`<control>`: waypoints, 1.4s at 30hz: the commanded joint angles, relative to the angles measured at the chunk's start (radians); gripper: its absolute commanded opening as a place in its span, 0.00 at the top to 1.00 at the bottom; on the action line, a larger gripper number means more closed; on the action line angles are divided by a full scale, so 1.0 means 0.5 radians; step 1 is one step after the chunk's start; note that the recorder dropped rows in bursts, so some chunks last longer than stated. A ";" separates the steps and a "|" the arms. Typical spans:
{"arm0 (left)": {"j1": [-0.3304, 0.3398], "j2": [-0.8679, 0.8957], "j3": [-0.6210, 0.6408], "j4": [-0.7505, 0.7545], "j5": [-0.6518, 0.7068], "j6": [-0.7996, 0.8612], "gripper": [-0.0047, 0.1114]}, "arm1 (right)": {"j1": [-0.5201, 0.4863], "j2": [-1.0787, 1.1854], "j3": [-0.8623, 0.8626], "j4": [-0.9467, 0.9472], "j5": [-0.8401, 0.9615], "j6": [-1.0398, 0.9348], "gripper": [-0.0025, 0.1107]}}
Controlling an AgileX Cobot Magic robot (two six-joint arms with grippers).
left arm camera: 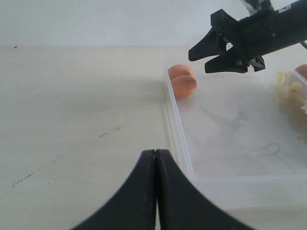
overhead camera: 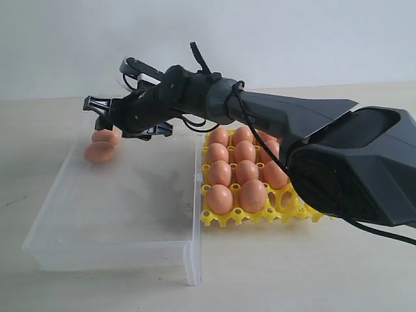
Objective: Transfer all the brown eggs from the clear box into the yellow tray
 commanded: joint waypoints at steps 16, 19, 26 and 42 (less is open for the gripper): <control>0.002 -0.011 -0.008 -0.005 -0.008 0.005 0.96 | 0.105 -0.022 -0.041 -0.491 0.440 -0.041 0.49; 0.002 -0.011 -0.008 -0.005 -0.008 0.005 0.96 | 0.105 -0.050 -0.041 -0.587 0.652 -0.041 0.50; 0.002 -0.011 -0.008 -0.005 -0.008 0.005 0.96 | 0.105 -0.101 -0.041 -0.781 1.191 -0.077 0.55; 0.002 -0.011 -0.008 -0.005 -0.008 0.005 0.96 | 0.110 -0.231 0.114 -1.005 1.448 -0.198 0.62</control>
